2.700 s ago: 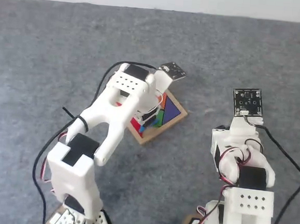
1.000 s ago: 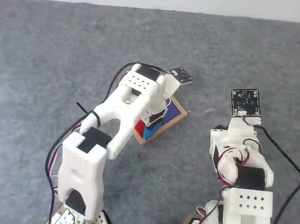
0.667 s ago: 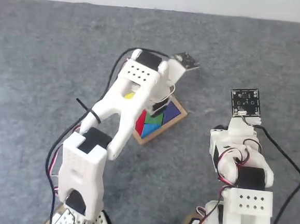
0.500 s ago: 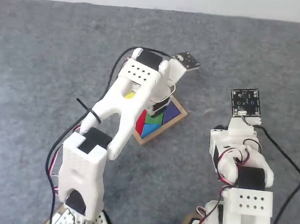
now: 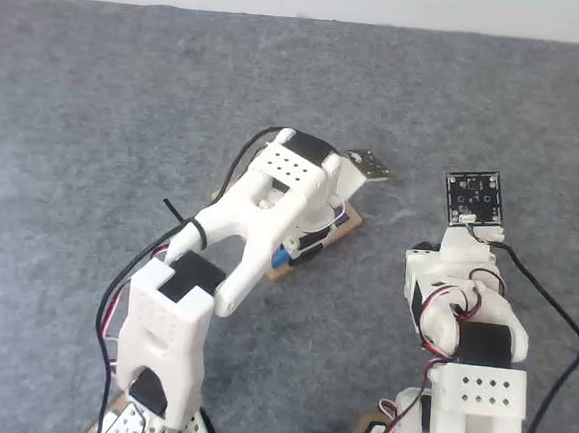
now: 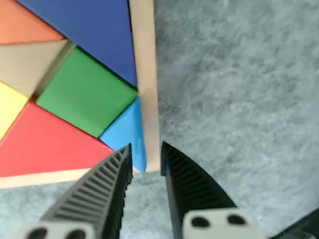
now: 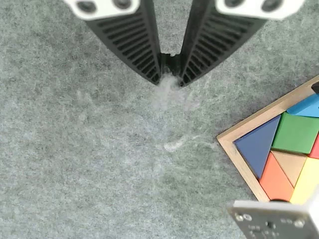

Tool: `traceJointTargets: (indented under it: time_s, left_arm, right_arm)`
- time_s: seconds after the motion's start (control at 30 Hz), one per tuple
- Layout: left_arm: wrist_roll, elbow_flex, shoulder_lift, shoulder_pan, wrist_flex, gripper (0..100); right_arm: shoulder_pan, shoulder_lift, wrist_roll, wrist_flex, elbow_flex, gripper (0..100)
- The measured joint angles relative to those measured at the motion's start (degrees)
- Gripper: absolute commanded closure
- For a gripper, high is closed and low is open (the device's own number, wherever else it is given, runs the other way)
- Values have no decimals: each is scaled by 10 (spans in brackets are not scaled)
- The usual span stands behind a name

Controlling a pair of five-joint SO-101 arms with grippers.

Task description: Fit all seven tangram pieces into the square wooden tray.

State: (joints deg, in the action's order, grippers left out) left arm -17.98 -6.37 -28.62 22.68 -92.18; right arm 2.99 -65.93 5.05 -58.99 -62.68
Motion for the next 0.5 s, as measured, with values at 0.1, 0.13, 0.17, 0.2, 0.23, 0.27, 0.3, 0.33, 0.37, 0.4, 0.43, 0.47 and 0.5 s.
traceJointTargets:
  time_s: [0.1, 0.13, 0.17, 0.2, 0.23, 0.27, 0.3, 0.33, 0.37, 0.4, 0.43, 0.47, 0.5]
  left_arm:
    - [0, 2, 0, -7, 4, 910]
    - [0, 2, 0, -7, 4, 910]
    - [0, 2, 0, -7, 4, 910]
    - [0, 2, 0, -7, 6, 910]
    - [0, 2, 0, -7, 12, 910]
    - [0, 3, 0, -7, 17, 910]
    - [0, 3, -6, -7, 20, 910]
    - [0, 3, -14, -7, 24, 910]
    - [0, 3, -23, -7, 25, 910]
    - [0, 2, -28, -8, 25, 910]
    - [0, -2, -36, -10, 25, 910]
    - [0, -1, -38, -11, 29, 910]
    - [0, -4, -42, -11, 30, 910]
  right_arm:
    - [0, 0, 0, 0, 0, 990]
    - [0, 0, 0, 0, 0, 990]
    - [0, 0, 0, 0, 0, 990]
    - [0, 0, 0, 0, 0, 990]
    - [0, 0, 0, 0, 0, 990]
    - [0, 0, 0, 0, 0, 990]
    - [0, 0, 0, 0, 0, 990]
    - [0, 0, 0, 0, 0, 990]
    - [0, 0, 0, 0, 0, 990]
    - [0, 0, 0, 0, 0, 990]
    - [0, 0, 0, 0, 0, 990]
    - [0, 0, 0, 0, 0, 990]
    - [0, 0, 0, 0, 0, 990]
